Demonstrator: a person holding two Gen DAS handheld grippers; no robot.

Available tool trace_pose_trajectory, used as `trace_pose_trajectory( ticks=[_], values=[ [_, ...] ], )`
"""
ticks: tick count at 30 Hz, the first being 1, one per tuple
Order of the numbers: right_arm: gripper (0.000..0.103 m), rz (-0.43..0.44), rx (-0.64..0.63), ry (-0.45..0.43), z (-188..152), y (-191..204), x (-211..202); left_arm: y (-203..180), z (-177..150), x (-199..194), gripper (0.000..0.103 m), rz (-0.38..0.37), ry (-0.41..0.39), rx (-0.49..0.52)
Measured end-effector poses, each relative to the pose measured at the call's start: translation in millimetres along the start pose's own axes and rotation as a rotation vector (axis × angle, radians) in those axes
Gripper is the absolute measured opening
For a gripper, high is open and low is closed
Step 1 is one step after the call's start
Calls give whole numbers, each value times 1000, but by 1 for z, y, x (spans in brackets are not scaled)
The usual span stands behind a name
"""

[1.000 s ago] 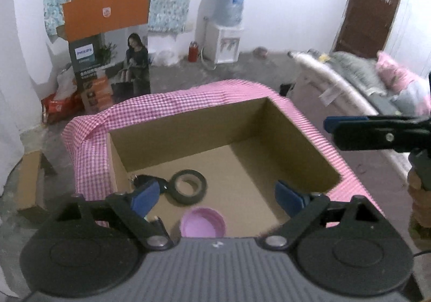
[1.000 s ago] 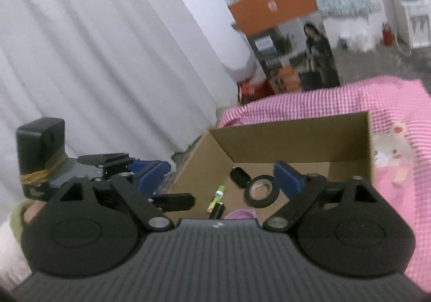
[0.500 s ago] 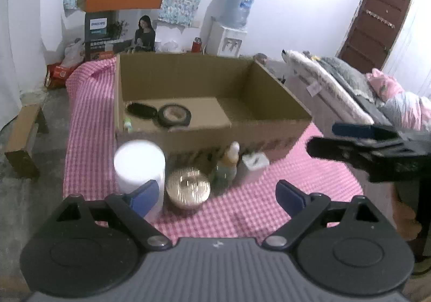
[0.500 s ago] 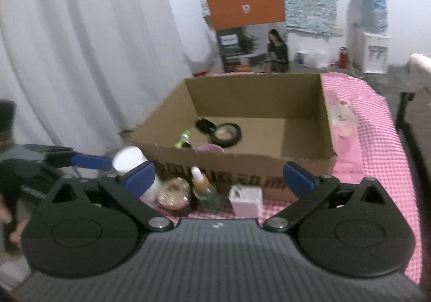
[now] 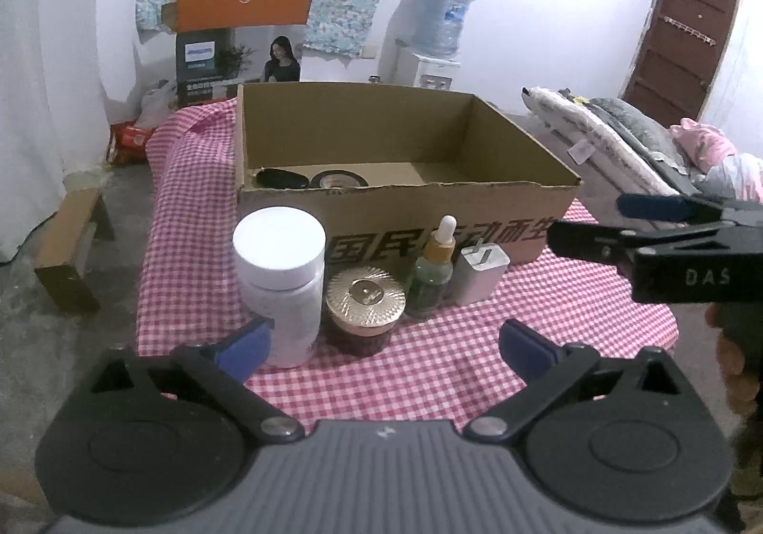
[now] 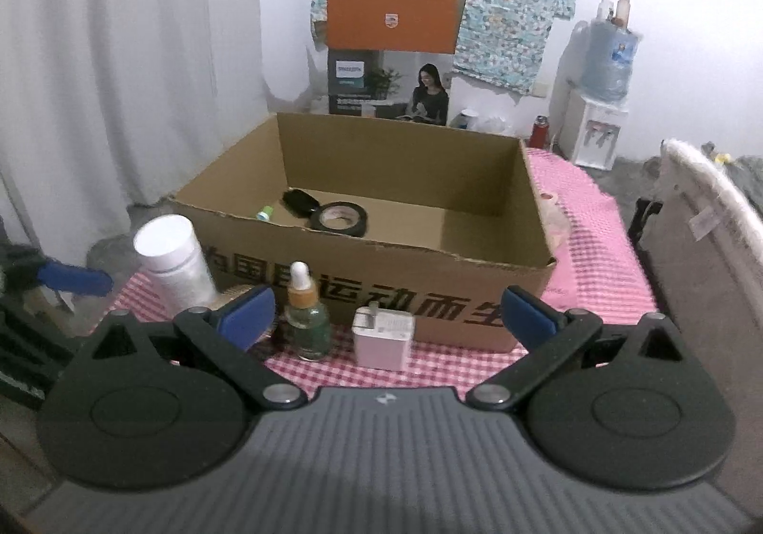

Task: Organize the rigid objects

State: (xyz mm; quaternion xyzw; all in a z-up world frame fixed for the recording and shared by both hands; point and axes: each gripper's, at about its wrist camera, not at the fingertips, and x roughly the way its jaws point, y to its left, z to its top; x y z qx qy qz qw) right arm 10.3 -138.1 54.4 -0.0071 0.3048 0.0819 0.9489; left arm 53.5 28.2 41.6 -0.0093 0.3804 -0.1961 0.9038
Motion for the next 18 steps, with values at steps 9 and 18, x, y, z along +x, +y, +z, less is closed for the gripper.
trace_pose_trajectory(
  ticks=[9, 18],
  values=[
    [102, 187, 126, -40, 0, -9, 0, 16, 5, -4, 103, -1, -58, -82],
    [102, 233, 172, -20, -7, -7, 8, 26, 2, -3, 103, -28, -70, -129]
  ],
)
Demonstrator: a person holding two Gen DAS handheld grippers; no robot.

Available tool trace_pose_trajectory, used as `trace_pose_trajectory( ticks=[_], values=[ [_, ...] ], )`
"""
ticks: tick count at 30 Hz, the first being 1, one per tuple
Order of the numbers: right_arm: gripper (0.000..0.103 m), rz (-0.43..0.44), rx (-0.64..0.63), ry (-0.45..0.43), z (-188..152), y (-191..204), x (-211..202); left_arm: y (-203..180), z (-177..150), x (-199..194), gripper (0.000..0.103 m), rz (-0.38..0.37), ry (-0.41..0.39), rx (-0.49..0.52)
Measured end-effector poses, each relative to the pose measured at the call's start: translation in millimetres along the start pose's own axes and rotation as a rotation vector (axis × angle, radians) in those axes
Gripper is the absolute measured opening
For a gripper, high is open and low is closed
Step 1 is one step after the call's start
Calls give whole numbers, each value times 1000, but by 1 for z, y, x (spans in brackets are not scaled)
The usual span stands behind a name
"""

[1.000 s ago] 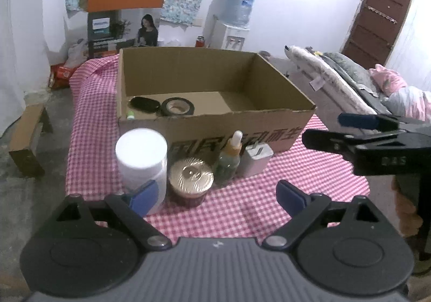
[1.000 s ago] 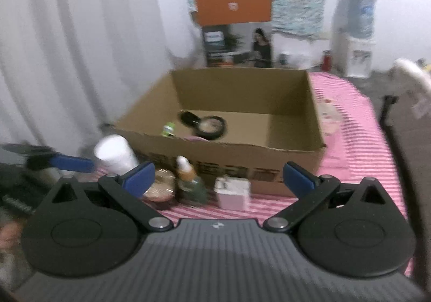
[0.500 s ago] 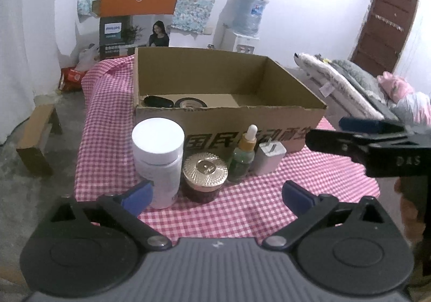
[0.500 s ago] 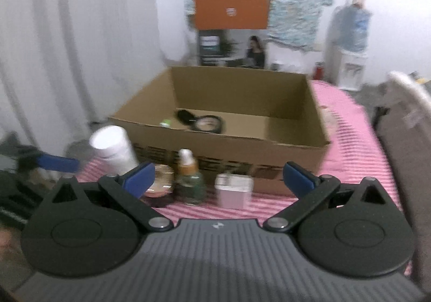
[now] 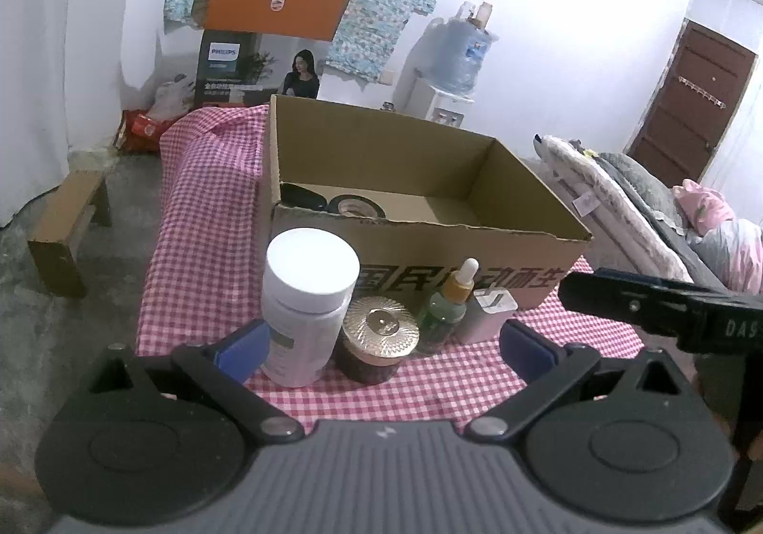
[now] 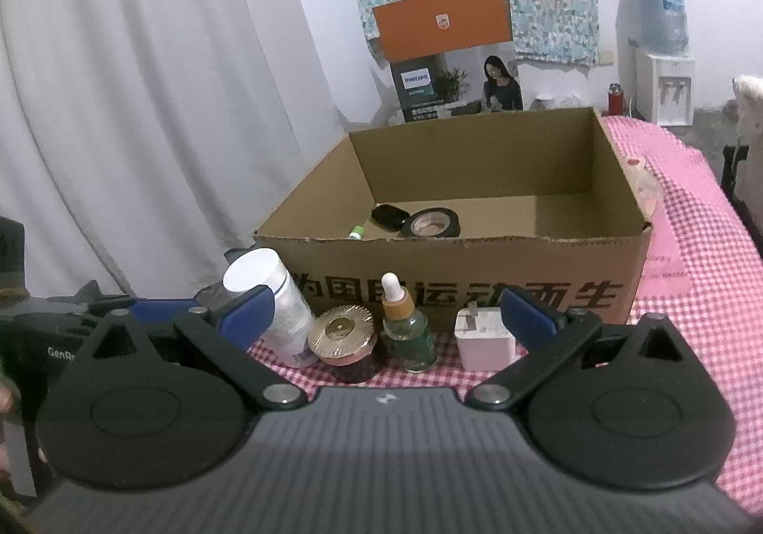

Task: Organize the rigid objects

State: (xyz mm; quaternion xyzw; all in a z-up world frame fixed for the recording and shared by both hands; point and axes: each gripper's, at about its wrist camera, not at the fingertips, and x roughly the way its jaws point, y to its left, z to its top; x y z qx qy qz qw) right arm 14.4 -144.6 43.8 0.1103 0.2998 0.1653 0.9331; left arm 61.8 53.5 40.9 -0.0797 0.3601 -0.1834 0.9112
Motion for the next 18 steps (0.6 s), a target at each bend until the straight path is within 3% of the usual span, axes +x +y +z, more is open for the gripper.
trace_pose_trajectory(
  ticks=[18],
  values=[
    [102, 36, 35, -7, -4, 1, 0, 0, -12, 4, 103, -18, 20, 1]
  ],
)
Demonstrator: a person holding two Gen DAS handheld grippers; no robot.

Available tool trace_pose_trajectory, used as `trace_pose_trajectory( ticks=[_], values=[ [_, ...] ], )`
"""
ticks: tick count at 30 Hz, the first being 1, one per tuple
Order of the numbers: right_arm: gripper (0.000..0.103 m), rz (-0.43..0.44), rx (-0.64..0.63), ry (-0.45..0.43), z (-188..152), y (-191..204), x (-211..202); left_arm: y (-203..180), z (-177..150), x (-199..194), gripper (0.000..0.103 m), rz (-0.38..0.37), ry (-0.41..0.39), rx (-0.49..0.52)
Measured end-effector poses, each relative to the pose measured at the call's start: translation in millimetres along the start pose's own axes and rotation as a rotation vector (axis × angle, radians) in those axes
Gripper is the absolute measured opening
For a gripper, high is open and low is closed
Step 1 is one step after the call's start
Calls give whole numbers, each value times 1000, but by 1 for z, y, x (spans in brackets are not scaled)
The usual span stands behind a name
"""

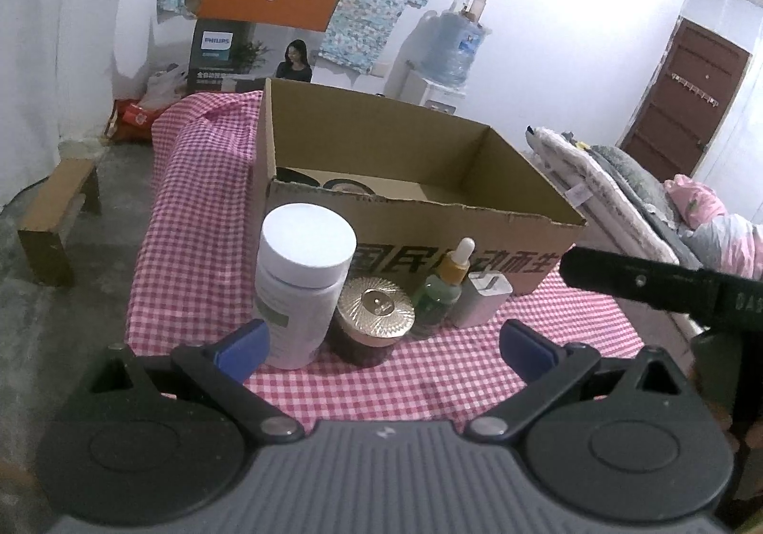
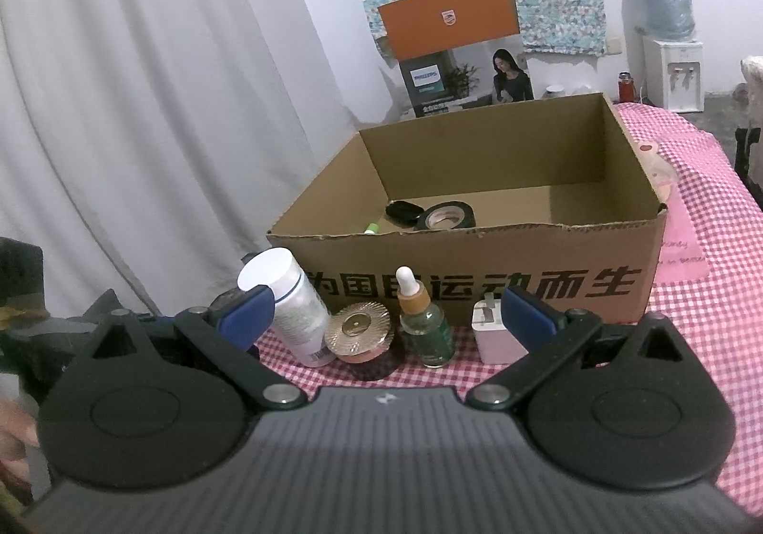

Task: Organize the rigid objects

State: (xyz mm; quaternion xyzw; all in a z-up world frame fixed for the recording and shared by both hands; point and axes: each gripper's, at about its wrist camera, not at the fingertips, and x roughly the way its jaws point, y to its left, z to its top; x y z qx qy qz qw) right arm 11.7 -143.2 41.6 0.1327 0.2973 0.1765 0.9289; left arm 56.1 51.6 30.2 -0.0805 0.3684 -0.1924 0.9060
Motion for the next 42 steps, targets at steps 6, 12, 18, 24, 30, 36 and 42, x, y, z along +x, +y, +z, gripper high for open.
trace_pose_trajectory(
  ticks=[6, 12, 18, 24, 30, 36, 42],
  values=[
    [102, 12, 14, 2, -1, -1, -1, -5, -3, 5, 103, 54, 21, 56],
    [102, 24, 30, 5, -1, -2, -1, -6, -4, 6, 103, 84, 27, 83],
    [102, 45, 37, 5, -1, -1, 0, -7, -6, 6, 103, 112, 20, 112],
    [102, 54, 36, 10, 0, 3, 2, -4, -7, 6, 103, 132, 12, 127],
    [102, 57, 28, 18, 0, 7, 5, -1, -9, 6, 103, 143, 2, 148],
    [102, 64, 15, 23, -1, 12, 8, 0, -10, 5, 103, 151, -12, 183],
    [102, 83, -9, 24, 2, 16, 10, 0, -7, 6, 103, 149, -32, 200]
  ],
)
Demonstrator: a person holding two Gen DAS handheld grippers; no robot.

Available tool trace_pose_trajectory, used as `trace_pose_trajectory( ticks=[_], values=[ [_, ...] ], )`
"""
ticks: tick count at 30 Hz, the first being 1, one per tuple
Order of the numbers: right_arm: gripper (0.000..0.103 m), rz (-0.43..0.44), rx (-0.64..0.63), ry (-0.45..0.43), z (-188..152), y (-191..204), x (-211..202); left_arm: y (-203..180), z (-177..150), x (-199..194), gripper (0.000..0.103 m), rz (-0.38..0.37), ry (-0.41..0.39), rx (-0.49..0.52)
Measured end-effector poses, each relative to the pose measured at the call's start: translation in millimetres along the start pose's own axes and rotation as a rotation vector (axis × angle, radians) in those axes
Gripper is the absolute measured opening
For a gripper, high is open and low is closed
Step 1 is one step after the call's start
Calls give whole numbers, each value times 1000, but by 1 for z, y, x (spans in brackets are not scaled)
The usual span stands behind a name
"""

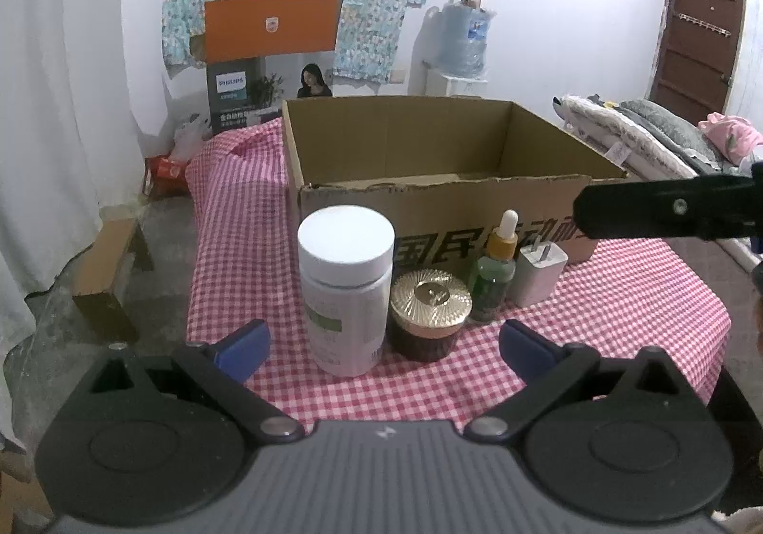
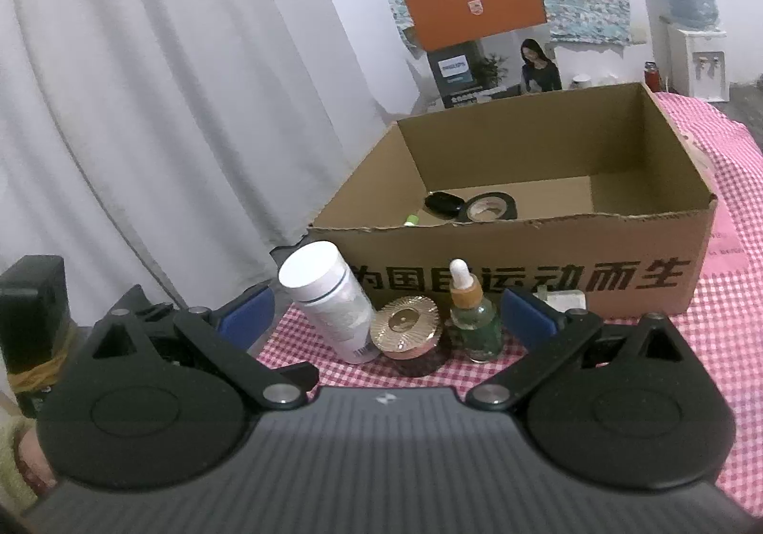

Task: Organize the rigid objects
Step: 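Reach the right gripper to the white jar lid and close on it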

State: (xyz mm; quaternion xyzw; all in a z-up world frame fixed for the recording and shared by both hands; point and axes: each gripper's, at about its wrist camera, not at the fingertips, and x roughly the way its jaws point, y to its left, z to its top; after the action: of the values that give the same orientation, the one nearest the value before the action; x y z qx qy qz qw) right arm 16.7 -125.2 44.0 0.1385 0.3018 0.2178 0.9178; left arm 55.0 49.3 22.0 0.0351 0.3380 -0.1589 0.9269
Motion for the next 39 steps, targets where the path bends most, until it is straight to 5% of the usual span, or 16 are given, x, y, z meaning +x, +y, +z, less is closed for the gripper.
trace_pose_trajectory(
  ticks=[10, 26, 31, 39],
  values=[
    [99, 74, -75, 28, 20, 19, 26, 9, 11, 12, 97, -25, -51, 13],
    [65, 163, -37, 188, 36, 28, 102, 31, 19, 33, 71, -85, -55, -44],
    [57, 186, 3, 223, 36, 23, 115, 35, 20, 33, 55, -84, -61, -66],
    [45, 190, 39, 231, 36, 17, 119, 38, 21, 29, 55, -80, -64, -107]
  ],
)
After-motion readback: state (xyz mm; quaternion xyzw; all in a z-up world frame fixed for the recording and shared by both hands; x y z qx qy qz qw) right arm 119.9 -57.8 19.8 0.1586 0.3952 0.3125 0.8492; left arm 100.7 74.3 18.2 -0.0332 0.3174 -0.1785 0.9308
